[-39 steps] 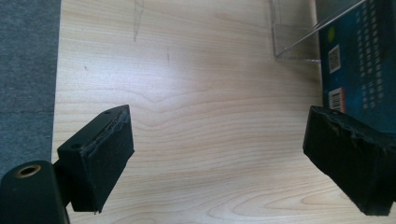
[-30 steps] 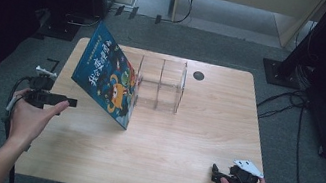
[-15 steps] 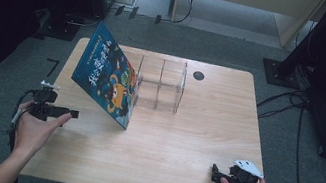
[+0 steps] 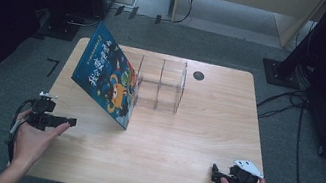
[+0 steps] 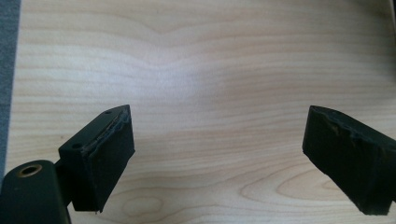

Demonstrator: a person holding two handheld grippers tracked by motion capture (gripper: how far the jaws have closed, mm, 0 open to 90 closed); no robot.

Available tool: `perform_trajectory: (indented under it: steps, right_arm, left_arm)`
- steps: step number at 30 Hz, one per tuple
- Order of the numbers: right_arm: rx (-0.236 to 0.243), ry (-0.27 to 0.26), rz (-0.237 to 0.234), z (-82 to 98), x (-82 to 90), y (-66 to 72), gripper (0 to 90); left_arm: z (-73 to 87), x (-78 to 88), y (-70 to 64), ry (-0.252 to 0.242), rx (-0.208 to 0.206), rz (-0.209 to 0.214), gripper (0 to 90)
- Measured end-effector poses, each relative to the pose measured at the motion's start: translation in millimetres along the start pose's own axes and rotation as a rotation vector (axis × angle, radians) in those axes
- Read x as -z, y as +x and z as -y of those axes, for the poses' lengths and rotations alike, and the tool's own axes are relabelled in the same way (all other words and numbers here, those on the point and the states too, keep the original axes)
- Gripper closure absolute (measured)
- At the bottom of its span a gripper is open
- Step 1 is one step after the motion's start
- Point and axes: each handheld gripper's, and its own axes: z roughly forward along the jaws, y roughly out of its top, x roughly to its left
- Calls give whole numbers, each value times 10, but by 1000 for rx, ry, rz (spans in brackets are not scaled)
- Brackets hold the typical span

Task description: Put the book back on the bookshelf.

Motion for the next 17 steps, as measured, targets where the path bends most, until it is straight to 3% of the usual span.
perform_trajectory:
  steps: [5, 10, 17]
  right_arm:
    - [0, 0, 0, 0, 0, 0, 0]
    - [0, 0, 0, 0, 0, 0, 0]
    - [0, 0, 0, 0, 0, 0, 0]
  left_arm:
    - [98, -52, 11, -1, 17, 6, 94]
    - [178, -87, 5, 0, -7, -16, 94]
    - [239, -150, 13, 4, -7, -15, 94]
